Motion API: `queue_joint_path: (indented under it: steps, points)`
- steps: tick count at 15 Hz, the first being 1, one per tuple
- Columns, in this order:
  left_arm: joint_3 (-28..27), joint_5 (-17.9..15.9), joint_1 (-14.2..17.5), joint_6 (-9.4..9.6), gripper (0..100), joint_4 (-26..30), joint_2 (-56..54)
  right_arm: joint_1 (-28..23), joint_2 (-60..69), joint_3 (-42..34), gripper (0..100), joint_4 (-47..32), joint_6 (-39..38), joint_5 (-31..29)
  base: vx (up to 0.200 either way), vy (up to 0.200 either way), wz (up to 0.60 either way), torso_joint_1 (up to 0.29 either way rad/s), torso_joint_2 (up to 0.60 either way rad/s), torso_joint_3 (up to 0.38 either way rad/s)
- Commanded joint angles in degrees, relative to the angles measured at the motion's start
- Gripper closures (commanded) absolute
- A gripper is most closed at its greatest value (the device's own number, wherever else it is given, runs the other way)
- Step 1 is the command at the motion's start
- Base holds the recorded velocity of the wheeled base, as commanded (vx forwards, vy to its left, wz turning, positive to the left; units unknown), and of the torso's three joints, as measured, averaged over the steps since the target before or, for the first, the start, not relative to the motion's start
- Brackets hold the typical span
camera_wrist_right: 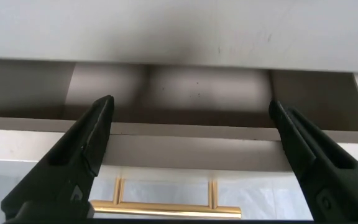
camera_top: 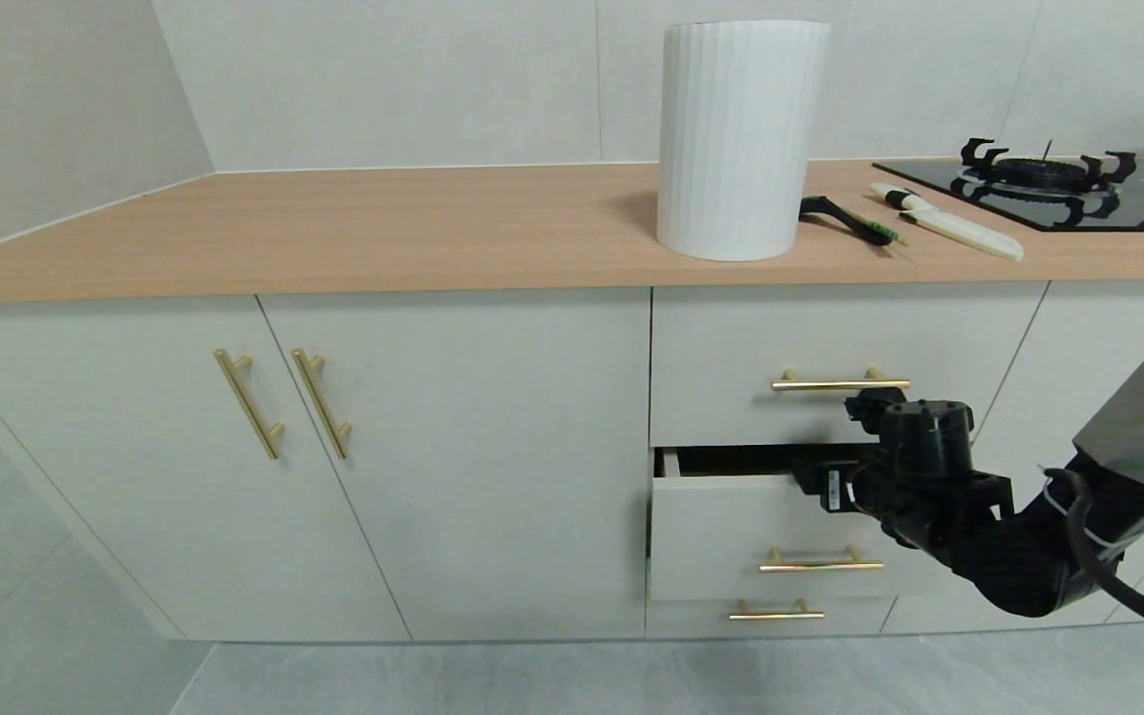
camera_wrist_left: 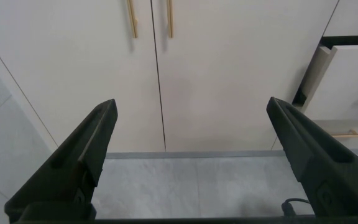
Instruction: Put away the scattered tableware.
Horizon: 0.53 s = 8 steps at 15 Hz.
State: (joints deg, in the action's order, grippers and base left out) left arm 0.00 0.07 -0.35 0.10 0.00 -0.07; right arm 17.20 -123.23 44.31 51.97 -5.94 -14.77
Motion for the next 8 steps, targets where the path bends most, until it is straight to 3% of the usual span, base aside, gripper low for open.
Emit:
queue_joint_path:
  steps: [1,8]
  points:
    - [0.0,0.01,0.0,-0.01,0,0.0,0.07,0.03,2.65,-0.72,0,-2.66,0.14,0.45,0.0,0.0,0.0,0.0,0.0,0.0]
    - [0.0,0.01,0.0,-0.01,0,0.0,0.07,0.03,8.19,-0.19,0,-18.31,0.14,2.47,0.0,0.0,0.0,0.0,0.0,0.0]
